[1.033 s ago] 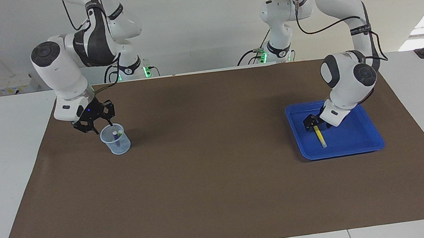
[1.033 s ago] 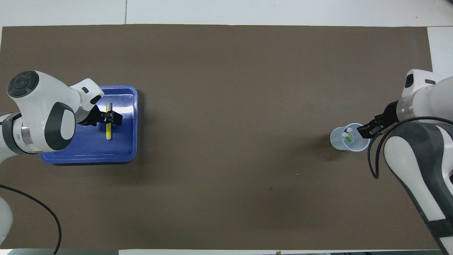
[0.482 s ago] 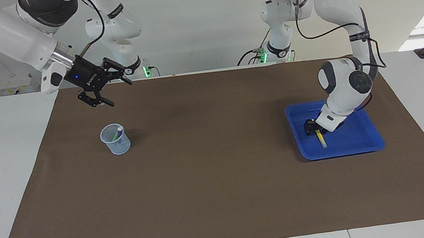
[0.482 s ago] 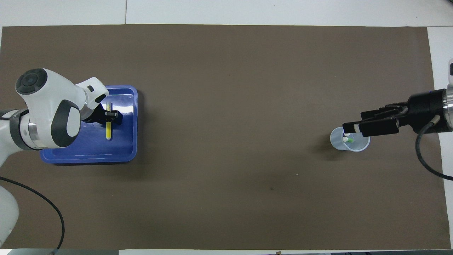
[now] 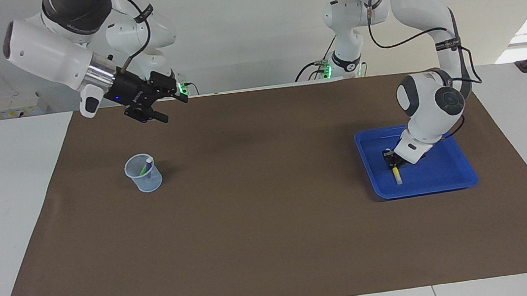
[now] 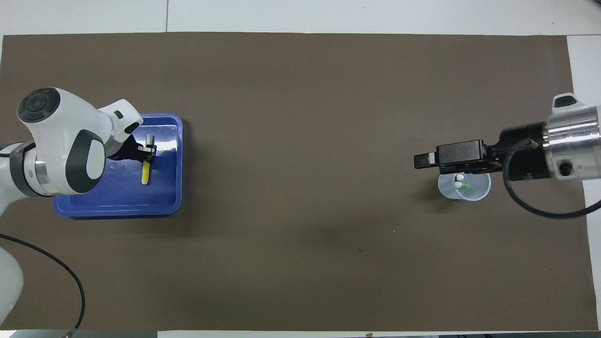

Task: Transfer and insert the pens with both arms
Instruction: 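Grasp and lift the yellow pen with the left gripper toward the right, then grasp the yellow pen with the right gripper, open the left gripper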

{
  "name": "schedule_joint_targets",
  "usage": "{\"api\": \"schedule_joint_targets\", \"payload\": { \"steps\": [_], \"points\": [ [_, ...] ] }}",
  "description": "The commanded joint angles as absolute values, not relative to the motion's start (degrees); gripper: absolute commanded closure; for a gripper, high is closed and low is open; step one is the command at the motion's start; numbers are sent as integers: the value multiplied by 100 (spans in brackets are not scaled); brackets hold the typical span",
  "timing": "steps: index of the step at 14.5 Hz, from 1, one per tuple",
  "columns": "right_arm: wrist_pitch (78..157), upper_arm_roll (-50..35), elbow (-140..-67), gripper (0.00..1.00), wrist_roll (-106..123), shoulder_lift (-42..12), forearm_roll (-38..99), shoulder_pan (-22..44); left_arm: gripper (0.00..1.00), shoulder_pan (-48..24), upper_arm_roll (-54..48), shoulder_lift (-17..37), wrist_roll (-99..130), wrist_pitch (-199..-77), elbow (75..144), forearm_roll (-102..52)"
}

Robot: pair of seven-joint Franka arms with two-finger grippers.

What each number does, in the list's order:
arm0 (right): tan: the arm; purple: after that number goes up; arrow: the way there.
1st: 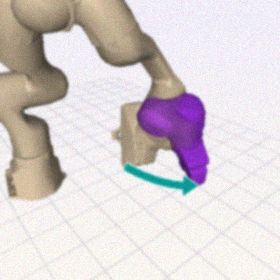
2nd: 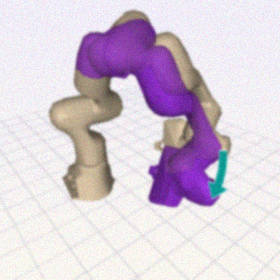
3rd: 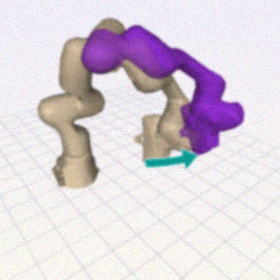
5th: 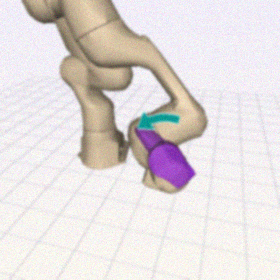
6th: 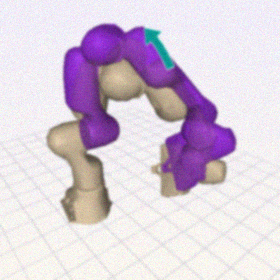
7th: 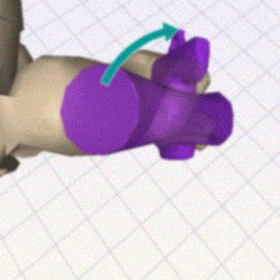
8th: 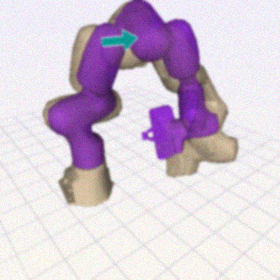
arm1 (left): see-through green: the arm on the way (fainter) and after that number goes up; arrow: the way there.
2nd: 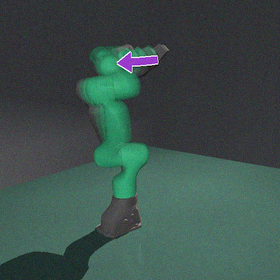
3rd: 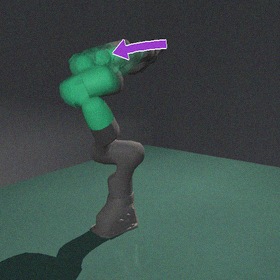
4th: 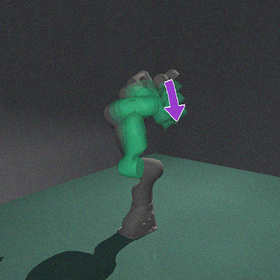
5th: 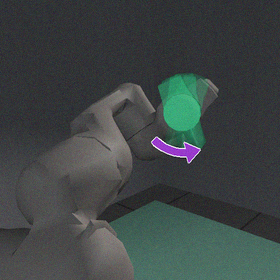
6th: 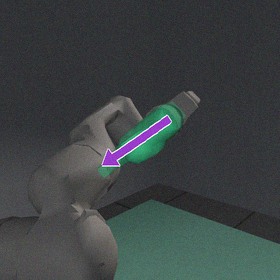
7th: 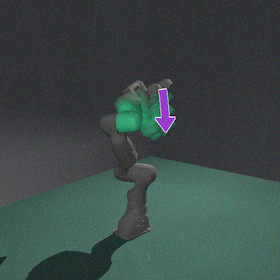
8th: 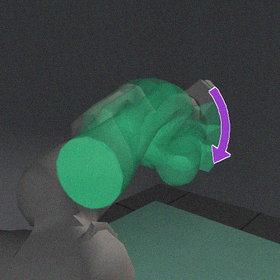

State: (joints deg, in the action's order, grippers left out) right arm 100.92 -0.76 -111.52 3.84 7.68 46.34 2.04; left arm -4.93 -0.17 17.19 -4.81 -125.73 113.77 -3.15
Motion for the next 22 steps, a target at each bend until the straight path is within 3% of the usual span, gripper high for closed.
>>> {"api": "schedule_joint_targets", "payload": {
  "steps": [1, 7, 10, 15, 19, 22],
  "points": [
    [10484, -97, -11382, 0, -288, 941, 4913, 508, 100, -536, 9, 1793, -449, -11956, 10909, -325],
    [10986, -105, -11689, 0, -641, 1063, 5009, 966, 100, -545, -9, 1565, 463, -10199, 9916, -1009],
    [11013, -106, -11681, 0, -1028, 1063, 5133, 1054, 100, -746, -18, 1319, 2094, -9196, 9388, -1799],
    [11485, -123, -11681, 0, -1510, 1055, 5133, 1449, 100, -1440, -26, 818, 6320, -9184, 9536, -3082],
    [12435, -123, -11689, 0, -2187, 1002, 5133, 2099, 100, -1827, -26, 572, 8055, -9552, 9904, -4199],
    [12542, -141, -11689, 0, -2460, 993, 5115, 2345, 100, -2178, -26, 204, 8840, -10298, 10492, -4841]
  ]
}}
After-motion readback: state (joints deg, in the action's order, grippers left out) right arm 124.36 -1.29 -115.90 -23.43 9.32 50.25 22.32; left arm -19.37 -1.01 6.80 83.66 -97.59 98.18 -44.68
